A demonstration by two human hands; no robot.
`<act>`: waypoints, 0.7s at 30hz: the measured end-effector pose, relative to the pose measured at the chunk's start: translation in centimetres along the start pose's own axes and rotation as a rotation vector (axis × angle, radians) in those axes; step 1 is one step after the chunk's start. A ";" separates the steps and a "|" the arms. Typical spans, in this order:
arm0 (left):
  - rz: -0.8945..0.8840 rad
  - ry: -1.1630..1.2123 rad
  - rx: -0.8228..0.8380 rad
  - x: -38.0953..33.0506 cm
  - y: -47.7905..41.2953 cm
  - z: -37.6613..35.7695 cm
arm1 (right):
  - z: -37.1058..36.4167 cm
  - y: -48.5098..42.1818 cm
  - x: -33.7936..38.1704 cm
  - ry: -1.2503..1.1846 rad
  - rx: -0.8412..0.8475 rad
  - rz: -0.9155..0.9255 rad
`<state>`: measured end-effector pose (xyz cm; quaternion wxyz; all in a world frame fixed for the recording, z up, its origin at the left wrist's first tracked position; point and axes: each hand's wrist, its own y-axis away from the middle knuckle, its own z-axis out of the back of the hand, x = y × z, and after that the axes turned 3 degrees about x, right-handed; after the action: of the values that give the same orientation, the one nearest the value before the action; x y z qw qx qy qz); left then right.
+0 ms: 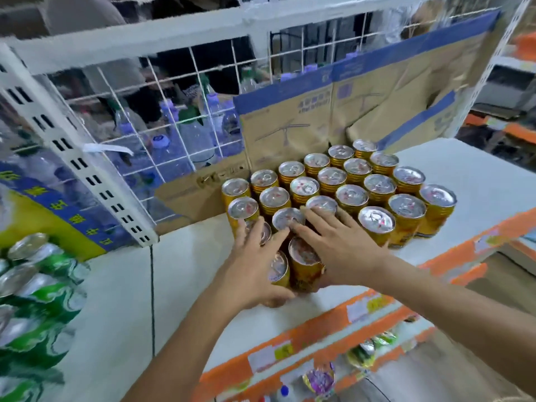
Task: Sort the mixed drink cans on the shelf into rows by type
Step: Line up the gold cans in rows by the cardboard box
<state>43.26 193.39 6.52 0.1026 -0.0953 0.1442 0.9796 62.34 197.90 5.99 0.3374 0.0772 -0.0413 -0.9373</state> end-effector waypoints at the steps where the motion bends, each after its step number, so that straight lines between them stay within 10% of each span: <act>1: 0.027 -0.009 0.004 -0.1 0.1 0.0 | -0.2 -0.1 -0.3 -0.011 -0.003 0.030; 21: 0.251 -0.198 -0.069 -13.7 -8.4 -0.5 | -2.3 2.6 -14.3 0.069 -0.124 0.190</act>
<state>58.43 198.71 6.78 -0.0101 0.0170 0.1106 0.9937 75.26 205.02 5.69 0.4300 0.0842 0.0211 -0.8986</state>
